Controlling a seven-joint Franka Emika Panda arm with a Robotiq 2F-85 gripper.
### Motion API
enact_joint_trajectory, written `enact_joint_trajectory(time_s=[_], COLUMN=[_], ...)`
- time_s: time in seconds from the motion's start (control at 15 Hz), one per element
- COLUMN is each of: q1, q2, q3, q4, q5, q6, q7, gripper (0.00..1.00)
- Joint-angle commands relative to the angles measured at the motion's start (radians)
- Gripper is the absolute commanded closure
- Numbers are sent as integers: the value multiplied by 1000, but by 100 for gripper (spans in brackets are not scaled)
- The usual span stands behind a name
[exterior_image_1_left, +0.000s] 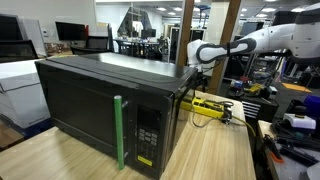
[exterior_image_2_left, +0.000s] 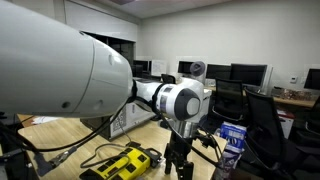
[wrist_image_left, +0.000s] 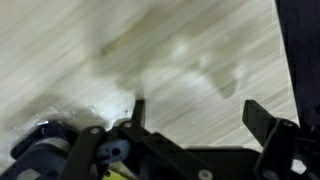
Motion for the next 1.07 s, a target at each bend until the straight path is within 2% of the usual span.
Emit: enact_joint_trajectory(time_s=[0.0, 0.27, 0.53, 0.73, 0.87, 0.93, 1.0], q1=[12, 128, 276, 387, 473, 379, 389], q2=[-236, -437, -632, -767, -855, -832, -862], q3=[-147, -287, -440, -562, -665, -562, -581], q4=[-174, -266, -378, -473, -545, -573, -606], q5=[114, 183, 298, 392, 427, 342, 338], q6=[119, 213, 309, 437, 581, 600, 673], q7=[84, 243, 384, 473, 547, 632, 675], gripper=[0, 0, 0, 0, 0, 0, 0])
